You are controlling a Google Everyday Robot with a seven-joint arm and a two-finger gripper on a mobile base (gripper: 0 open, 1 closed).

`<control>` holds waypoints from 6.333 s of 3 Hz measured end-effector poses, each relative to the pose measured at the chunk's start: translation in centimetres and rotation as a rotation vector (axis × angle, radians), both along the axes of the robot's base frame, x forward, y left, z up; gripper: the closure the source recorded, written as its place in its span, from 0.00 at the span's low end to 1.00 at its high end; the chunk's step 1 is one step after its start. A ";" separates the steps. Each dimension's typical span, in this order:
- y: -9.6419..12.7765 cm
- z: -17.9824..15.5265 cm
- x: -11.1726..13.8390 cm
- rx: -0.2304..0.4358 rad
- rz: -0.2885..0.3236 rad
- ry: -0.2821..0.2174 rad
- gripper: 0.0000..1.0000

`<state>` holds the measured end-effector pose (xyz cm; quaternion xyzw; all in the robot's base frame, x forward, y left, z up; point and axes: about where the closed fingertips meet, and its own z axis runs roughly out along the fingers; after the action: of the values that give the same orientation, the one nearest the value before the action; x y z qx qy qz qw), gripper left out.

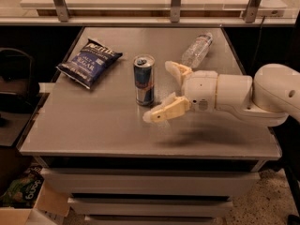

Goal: Knock redbull can over

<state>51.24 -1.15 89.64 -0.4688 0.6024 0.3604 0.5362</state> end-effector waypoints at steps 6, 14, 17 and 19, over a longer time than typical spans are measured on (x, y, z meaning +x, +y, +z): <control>3.2 -0.2 3.6 0.029 0.092 -0.055 1.00; 3.1 -2.4 4.1 -1.099 0.313 -0.370 1.00; 3.8 -4.2 2.2 -1.265 0.575 -0.396 0.82; 4.0 -5.0 1.7 -1.291 0.634 -0.379 0.35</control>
Offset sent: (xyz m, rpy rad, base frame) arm 0.0208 0.0340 -0.0068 0.1178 -0.0340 0.0756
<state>52.89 2.88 84.65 -0.8960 0.4275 -0.0148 0.1191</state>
